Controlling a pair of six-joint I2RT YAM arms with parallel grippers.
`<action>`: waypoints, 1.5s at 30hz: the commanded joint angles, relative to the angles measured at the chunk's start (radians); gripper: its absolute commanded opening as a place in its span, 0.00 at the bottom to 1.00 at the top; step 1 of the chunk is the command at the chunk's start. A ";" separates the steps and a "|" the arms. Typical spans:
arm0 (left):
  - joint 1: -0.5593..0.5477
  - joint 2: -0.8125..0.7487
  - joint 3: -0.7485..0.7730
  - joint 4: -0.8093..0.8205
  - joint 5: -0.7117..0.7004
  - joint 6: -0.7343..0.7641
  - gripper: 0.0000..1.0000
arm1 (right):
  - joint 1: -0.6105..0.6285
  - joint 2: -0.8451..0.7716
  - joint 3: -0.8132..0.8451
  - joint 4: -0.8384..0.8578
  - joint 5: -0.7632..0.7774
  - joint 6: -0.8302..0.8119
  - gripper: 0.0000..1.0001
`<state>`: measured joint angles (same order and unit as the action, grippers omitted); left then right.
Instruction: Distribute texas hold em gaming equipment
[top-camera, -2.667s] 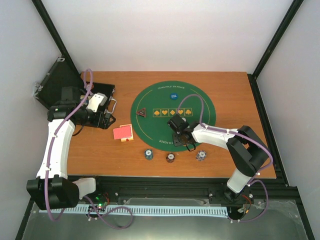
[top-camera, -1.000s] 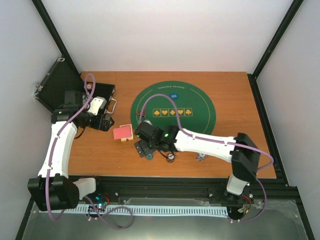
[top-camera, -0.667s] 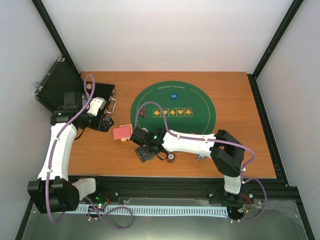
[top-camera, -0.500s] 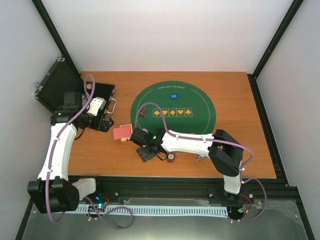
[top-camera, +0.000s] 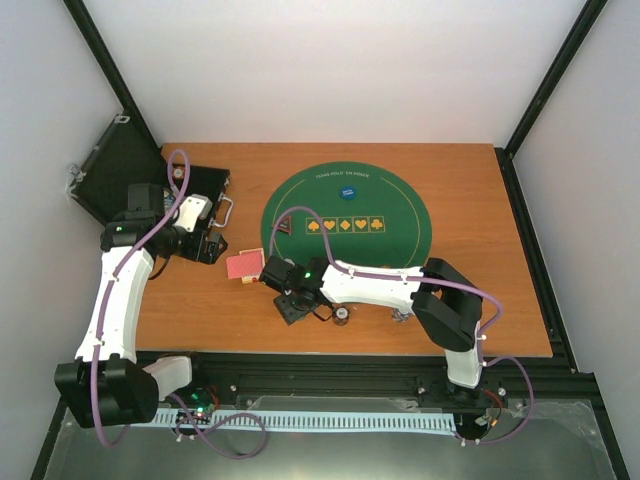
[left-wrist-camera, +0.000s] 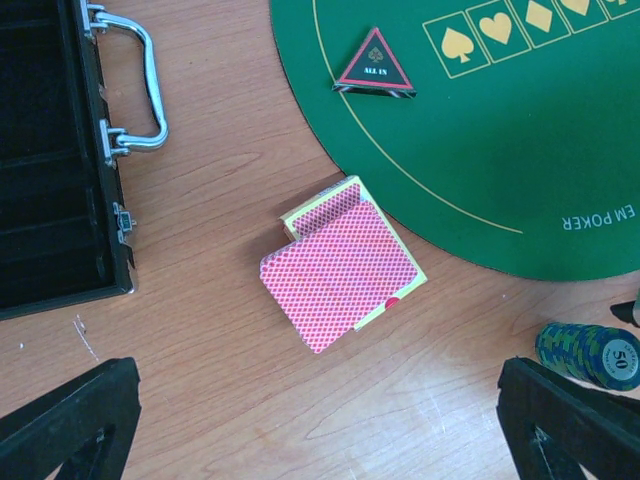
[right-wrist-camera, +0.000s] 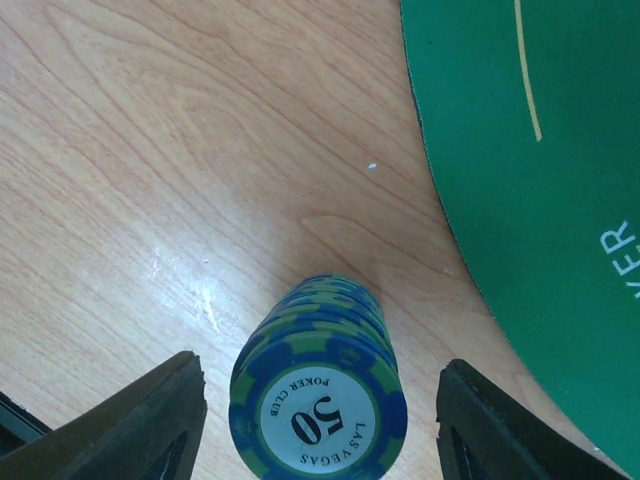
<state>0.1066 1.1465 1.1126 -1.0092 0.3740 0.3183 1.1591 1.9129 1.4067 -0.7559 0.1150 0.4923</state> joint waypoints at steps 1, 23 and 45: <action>0.005 -0.021 0.019 0.018 0.001 0.015 1.00 | -0.004 0.020 -0.006 0.019 -0.018 0.004 0.61; 0.005 -0.026 0.039 0.012 -0.012 0.021 1.00 | -0.004 0.016 -0.028 0.030 -0.004 0.014 0.37; 0.005 -0.025 0.064 -0.002 -0.026 0.024 1.00 | -0.158 0.004 0.250 -0.084 0.017 -0.083 0.08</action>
<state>0.1066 1.1408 1.1244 -1.0096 0.3592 0.3267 1.0721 1.8950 1.5608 -0.8082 0.1223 0.4633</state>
